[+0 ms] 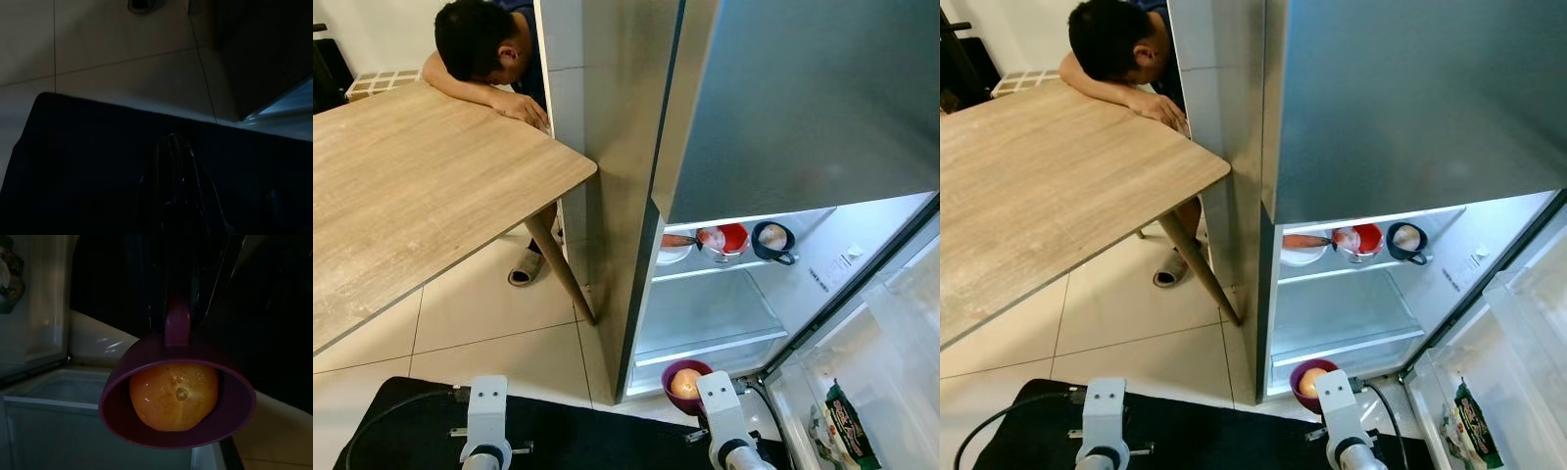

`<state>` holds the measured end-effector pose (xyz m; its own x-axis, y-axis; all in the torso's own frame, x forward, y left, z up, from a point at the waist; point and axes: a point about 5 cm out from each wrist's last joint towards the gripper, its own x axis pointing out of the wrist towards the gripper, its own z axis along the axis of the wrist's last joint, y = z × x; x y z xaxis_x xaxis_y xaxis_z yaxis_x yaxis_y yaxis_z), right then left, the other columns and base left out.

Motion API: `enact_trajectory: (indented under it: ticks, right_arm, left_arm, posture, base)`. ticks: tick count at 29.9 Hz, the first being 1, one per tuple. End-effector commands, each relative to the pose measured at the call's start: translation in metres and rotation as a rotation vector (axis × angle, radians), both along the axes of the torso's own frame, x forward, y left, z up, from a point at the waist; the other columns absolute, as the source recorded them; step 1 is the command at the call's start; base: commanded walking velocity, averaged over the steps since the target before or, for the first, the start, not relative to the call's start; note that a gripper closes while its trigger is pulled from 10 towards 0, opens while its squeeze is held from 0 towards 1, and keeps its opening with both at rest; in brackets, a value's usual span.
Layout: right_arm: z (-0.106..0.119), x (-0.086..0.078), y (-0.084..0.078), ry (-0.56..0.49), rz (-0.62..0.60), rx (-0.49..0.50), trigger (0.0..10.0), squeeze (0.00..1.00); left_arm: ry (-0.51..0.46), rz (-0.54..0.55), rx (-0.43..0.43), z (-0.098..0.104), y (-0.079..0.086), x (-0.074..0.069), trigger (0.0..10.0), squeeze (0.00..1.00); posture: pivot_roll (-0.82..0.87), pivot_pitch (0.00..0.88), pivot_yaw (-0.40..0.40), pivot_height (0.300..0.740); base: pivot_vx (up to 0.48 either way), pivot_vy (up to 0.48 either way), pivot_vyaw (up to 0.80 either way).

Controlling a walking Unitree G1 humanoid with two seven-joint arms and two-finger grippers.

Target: Restocking fridge

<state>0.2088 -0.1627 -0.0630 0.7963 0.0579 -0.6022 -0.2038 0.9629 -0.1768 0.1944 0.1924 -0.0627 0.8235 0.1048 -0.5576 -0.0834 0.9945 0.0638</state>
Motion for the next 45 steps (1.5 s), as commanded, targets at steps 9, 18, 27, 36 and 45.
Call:
enact_trajectory:
  ticks: [9,18,27,36,45]
  right_arm:
    - [-0.0004,-0.0012,-0.0053,0.002,-0.03,-0.005,10.0,0.0]
    - [-0.0012,-0.0027,-0.0062,0.006,-0.036,-0.006,10.0,0.0]
    - [-0.0018,-0.0038,-0.0063,0.009,-0.043,-0.004,10.0,0.0]
    - [-0.0028,-0.0056,-0.0073,0.014,-0.045,-0.007,10.0,0.0]
    - [-0.001,-0.0029,-0.0075,0.004,-0.037,-0.008,10.0,0.0]
  left_arm:
    - [0.012,-0.017,0.008,-0.0004,-0.0003,0.0009,10.0,0.0]
    - [-0.006,-0.019,0.01,0.0008,0.0002,0.0009,10.0,0.0]
    - [-0.011,-0.03,0.007,0.0011,0.0001,0.0007,10.0,0.0]
    - [-0.015,-0.022,-0.005,0.0015,-0.0009,0.002,10.0,0.0]
    - [-0.031,0.026,0.0,0.0027,0.0008,0.0025,10.0,0.0]
  posture:
    - [-0.08,0.062,-0.002,0.731]
    - [-0.07,0.065,0.0,0.731]
    - [-0.07,0.063,0.002,0.731]
    - [-0.07,0.065,0.0,0.731]
    - [-0.07,0.067,-0.007,0.731]
  base:
    - [0.34,0.0,0.0]
    - [0.035,0.0,0.0]
    - [0.0,0.0,0.0]
    - [0.0,0.0,0.0]
    - [0.0,0.0,0.0]
